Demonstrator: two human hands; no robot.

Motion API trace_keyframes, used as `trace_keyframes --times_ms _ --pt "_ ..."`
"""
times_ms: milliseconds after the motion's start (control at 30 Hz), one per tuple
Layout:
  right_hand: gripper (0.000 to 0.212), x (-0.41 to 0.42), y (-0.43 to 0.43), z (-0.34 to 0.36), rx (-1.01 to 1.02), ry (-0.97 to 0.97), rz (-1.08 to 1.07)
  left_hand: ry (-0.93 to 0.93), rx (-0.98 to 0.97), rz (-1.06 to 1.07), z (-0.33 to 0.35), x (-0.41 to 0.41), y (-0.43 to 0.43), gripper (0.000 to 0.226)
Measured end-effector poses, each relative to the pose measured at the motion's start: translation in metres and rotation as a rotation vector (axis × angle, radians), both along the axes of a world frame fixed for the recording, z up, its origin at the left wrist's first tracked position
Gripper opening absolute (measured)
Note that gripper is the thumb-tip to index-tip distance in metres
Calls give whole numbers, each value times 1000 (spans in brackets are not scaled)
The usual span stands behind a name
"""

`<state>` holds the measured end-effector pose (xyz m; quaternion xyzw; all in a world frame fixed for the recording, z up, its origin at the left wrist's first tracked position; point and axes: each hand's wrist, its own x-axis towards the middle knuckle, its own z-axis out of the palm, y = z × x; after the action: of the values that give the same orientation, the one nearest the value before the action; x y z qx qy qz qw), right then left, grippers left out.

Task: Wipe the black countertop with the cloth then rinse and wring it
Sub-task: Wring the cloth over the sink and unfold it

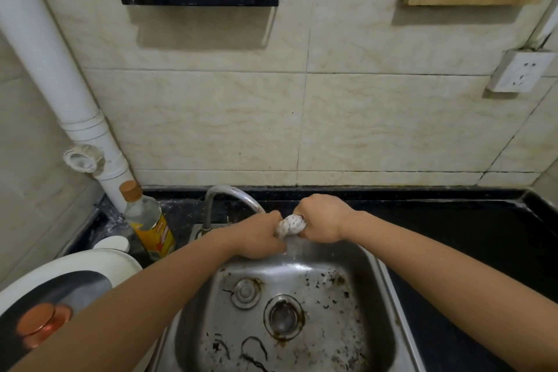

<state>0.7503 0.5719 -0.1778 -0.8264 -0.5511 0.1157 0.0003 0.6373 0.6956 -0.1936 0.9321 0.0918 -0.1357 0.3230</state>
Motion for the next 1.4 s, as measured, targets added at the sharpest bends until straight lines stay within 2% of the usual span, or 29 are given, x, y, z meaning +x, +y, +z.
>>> trace_keyframes --times_ms 100,200,267,333,400,433,500,533,600,700,800,867,967,1033,1067,1167,1233,1267,1333,1400 --pt "13 2 -2 4 224 -315 183 169 -490 119 12 -2 3 21" --pt "17 2 0 5 400 -477 400 259 -801 139 20 -5 4 20" --pt "23 2 4 7 439 -542 498 328 -871 112 20 -5 0 8" --pt "23 5 4 10 454 -581 533 326 -840 160 16 -2 -5 32" --pt "21 10 1 15 407 -605 519 207 -618 183 18 3 -11 35" --pt "21 10 0 14 339 -595 498 123 -404 151 18 5 -12 34" --pt "17 4 0 14 121 -541 364 -28 156 56 20 11 -11 34" --pt "20 -2 1 12 68 -475 269 -95 407 21 23 13 -9 34" --pt "31 -10 3 10 85 -234 46 -221 737 -47 25 17 -5 33" --pt "34 -15 3 4 246 252 -202 -304 943 -170 29 21 1 18" --pt "38 -24 3 5 363 726 -352 -276 1043 -244 35 24 6 22" --pt "44 -27 1 5 349 1012 -401 -290 1066 -283 34 27 11 22" --pt "53 -26 -3 1 249 1371 -393 -440 1021 -330 38 27 14 22" --pt "51 -21 -6 2 199 1425 -361 -624 956 -334 39 25 13 26" --pt "48 -17 -8 3 168 1382 -335 -647 910 -313 39 24 12 28" --pt "27 -2 -14 7 90 1149 -268 -462 736 -209 20 20 9 19" --pt "9 9 -19 8 85 1129 -324 -481 561 -147 9 14 11 24" --pt "19 15 -21 8 110 1168 -362 -501 423 -121 4 11 13 27" --pt "36 24 -27 10 144 1207 -403 -419 98 -51 4 8 15 33" --pt "37 27 -33 12 169 1202 -410 -316 -163 -3 8 6 15 29"
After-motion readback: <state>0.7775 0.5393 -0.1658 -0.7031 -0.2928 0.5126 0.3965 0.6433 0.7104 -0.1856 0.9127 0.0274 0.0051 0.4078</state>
